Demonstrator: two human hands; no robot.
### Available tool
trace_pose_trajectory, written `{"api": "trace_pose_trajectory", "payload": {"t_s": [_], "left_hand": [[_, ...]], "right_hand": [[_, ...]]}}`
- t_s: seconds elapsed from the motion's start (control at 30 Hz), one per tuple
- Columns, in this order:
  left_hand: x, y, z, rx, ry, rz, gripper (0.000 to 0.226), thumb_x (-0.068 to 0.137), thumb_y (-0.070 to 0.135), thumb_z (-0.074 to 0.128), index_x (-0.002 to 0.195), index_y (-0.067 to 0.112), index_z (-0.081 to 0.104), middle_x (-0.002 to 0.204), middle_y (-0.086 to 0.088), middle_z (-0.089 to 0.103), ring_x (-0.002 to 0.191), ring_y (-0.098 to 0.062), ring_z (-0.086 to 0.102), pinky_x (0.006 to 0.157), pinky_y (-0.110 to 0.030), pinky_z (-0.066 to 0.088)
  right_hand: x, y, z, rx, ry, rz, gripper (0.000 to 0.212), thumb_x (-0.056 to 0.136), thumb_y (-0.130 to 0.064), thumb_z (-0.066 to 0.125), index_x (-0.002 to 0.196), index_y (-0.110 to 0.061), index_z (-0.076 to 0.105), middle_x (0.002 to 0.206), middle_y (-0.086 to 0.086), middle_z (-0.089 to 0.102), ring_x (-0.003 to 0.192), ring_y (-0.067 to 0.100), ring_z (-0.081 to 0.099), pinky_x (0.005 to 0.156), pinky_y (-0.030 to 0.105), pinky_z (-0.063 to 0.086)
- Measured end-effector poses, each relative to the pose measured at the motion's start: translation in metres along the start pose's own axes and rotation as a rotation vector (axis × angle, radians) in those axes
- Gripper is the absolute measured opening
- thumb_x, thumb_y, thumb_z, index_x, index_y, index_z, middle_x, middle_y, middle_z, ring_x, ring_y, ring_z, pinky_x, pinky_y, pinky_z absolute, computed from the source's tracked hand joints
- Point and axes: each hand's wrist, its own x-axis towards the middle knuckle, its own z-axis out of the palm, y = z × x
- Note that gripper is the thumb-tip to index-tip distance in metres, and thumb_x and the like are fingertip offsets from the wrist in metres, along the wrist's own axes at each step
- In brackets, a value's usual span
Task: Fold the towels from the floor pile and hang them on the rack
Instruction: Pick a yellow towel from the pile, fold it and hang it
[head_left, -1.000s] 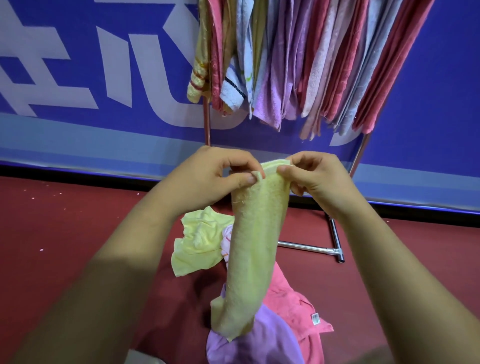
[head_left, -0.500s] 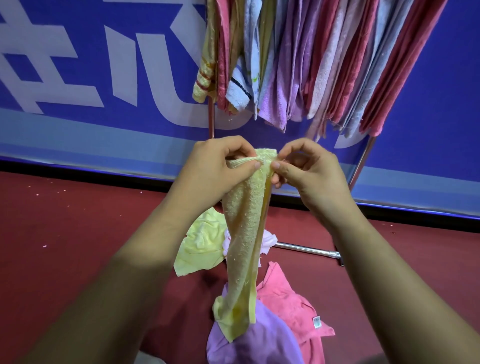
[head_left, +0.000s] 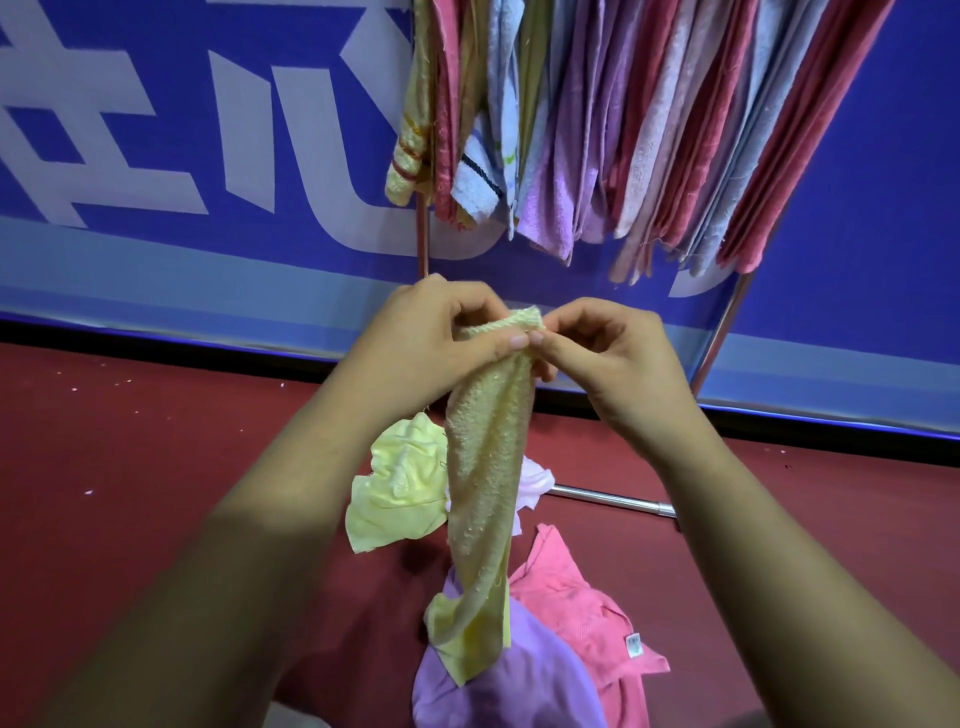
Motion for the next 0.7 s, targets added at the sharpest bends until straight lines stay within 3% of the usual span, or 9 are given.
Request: {"api": "trace_pose_trajectory", "payload": {"t_s": [0.07, 0.13, 0.2, 0.3, 0.4, 0.5, 0.63, 0.7], "left_hand": [[-0.001, -0.007, -0.006, 0.163, -0.092, -0.019, 0.027, 0.081, 0.058, 0.068, 0.079, 0.031, 0.069, 0.093, 0.005, 0.053, 0.098, -0.015, 0.044, 0.088, -0.029, 0.039], [-0.002, -0.012, -0.014, 0.177, -0.140, -0.050, 0.024, 0.076, 0.059, 0.067, 0.082, 0.037, 0.065, 0.099, 0.003, 0.046, 0.104, -0.015, 0.040, 0.094, -0.025, 0.036], [-0.002, -0.015, -0.017, 0.142, -0.126, -0.045, 0.017, 0.080, 0.049, 0.071, 0.088, 0.035, 0.065, 0.107, 0.002, 0.051, 0.107, -0.013, 0.046, 0.094, -0.019, 0.039], [0.000, -0.017, -0.011, 0.117, -0.007, -0.010, 0.014, 0.084, 0.036, 0.075, 0.085, 0.029, 0.062, 0.089, 0.004, 0.067, 0.089, -0.013, 0.063, 0.086, -0.038, 0.052], [0.002, -0.011, -0.005, -0.119, 0.043, -0.015, 0.019, 0.081, 0.036, 0.076, 0.082, 0.022, 0.063, 0.073, 0.006, 0.068, 0.071, -0.009, 0.062, 0.073, -0.036, 0.055], [0.005, -0.005, -0.006, -0.396, 0.041, -0.006, 0.022, 0.078, 0.036, 0.078, 0.081, 0.019, 0.064, 0.074, 0.005, 0.061, 0.072, -0.009, 0.055, 0.071, -0.029, 0.047], [0.004, -0.008, -0.001, -0.207, 0.122, -0.002, 0.028, 0.073, 0.043, 0.078, 0.080, 0.023, 0.061, 0.085, 0.001, 0.067, 0.082, -0.020, 0.065, 0.085, -0.047, 0.055], [0.002, -0.007, -0.005, -0.194, 0.034, 0.021, 0.029, 0.077, 0.042, 0.077, 0.079, 0.021, 0.057, 0.092, -0.002, 0.069, 0.088, -0.022, 0.066, 0.087, -0.043, 0.055]], "right_hand": [[0.000, 0.000, -0.003, 0.015, 0.041, 0.015, 0.010, 0.089, -0.001, 0.072, 0.083, 0.006, 0.068, 0.063, 0.003, 0.067, 0.065, 0.015, 0.062, 0.067, 0.024, 0.051], [0.000, 0.002, -0.007, 0.009, 0.064, 0.034, 0.009, 0.088, -0.001, 0.072, 0.081, 0.005, 0.069, 0.063, 0.002, 0.068, 0.064, 0.014, 0.062, 0.068, 0.025, 0.052], [0.001, 0.004, -0.009, -0.014, 0.070, 0.056, 0.010, 0.087, -0.002, 0.073, 0.080, 0.004, 0.070, 0.065, 0.002, 0.070, 0.064, 0.011, 0.062, 0.068, 0.025, 0.051], [0.001, 0.005, -0.007, -0.024, 0.092, 0.087, 0.012, 0.087, -0.002, 0.073, 0.076, 0.002, 0.069, 0.062, -0.002, 0.068, 0.063, 0.010, 0.061, 0.067, 0.023, 0.049], [0.005, 0.001, -0.007, 0.108, 0.120, 0.110, 0.023, 0.086, 0.002, 0.071, 0.066, -0.009, 0.067, 0.056, 0.000, 0.062, 0.060, 0.015, 0.056, 0.066, 0.023, 0.046], [0.008, -0.008, -0.011, 0.257, 0.148, 0.113, 0.026, 0.079, -0.003, 0.074, 0.059, -0.017, 0.067, 0.059, 0.000, 0.061, 0.061, 0.016, 0.052, 0.068, 0.028, 0.041], [0.006, -0.006, -0.009, 0.108, 0.186, 0.087, 0.026, 0.083, -0.001, 0.072, 0.064, -0.017, 0.065, 0.070, -0.002, 0.066, 0.072, 0.012, 0.059, 0.076, 0.027, 0.047], [0.005, -0.005, -0.008, 0.182, 0.167, 0.106, 0.024, 0.080, -0.005, 0.073, 0.062, -0.020, 0.066, 0.074, 0.004, 0.067, 0.078, 0.018, 0.062, 0.084, 0.038, 0.051]]}}
